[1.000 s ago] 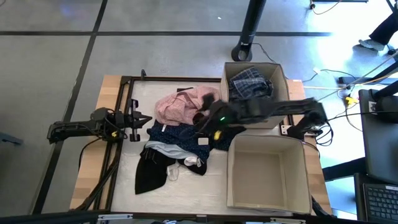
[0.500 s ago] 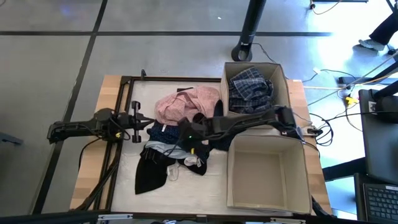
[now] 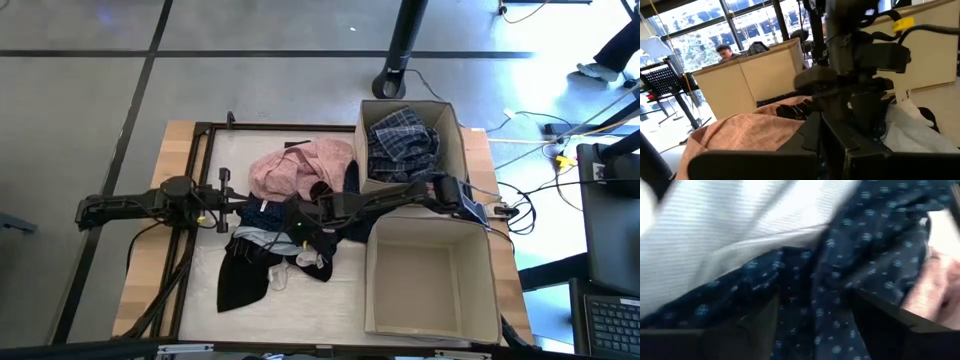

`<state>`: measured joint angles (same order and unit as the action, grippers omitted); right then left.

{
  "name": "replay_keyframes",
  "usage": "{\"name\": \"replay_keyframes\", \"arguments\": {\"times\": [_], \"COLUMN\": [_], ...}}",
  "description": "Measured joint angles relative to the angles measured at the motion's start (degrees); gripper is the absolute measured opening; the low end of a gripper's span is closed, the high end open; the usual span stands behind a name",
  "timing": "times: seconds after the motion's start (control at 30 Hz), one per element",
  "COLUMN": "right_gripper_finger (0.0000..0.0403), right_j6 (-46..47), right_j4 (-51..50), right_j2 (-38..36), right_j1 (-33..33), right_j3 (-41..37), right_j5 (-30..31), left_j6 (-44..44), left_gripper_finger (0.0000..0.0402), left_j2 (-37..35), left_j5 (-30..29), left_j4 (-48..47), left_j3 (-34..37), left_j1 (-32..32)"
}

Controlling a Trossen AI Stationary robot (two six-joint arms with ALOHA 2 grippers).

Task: Sort clothes
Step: Put the dark blue polo shirt into the top laundry organizer

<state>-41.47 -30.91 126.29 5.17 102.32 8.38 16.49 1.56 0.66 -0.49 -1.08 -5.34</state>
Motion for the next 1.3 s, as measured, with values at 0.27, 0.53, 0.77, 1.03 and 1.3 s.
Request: {"name": "replay_keyframes", "arguments": {"times": [0.27,0.53,0.77,1.03,1.3], "right_gripper_finger": [0.0138,0.0022,0.0007,0.0006,0.0007], "right_j6": [0.0,-0.8,-0.5,-0.7,-0.8], "right_j4": [0.4,0.2,-1.7,-3.0,-3.0], "right_j2": [0.4,-0.2,-7.4,-17.6,-28.0], "right_j1": [-1.3,-1.4,-1.1,-1.1,-1.1], "right_j3": [0.0,0.0,0.0,0.0,0.0], "right_j5": [0.4,1.4,2.5,5.3,9.9], "left_j6": [0.0,0.0,0.0,0.0,0.1], "left_gripper_finger": [0.0005,0.0005,0.0005,0.0005,0.0005], "left_j2": [0.1,0.0,0.0,0.0,0.0], "left_j5": [0.0,0.0,0.1,0.1,0.1], "left_j4": [-0.1,-0.1,-0.2,-0.2,-0.2], "left_j3": [0.0,0.0,0.0,0.0,0.0], "left_j1": [0.0,0.0,0.0,0.0,0.0]}}
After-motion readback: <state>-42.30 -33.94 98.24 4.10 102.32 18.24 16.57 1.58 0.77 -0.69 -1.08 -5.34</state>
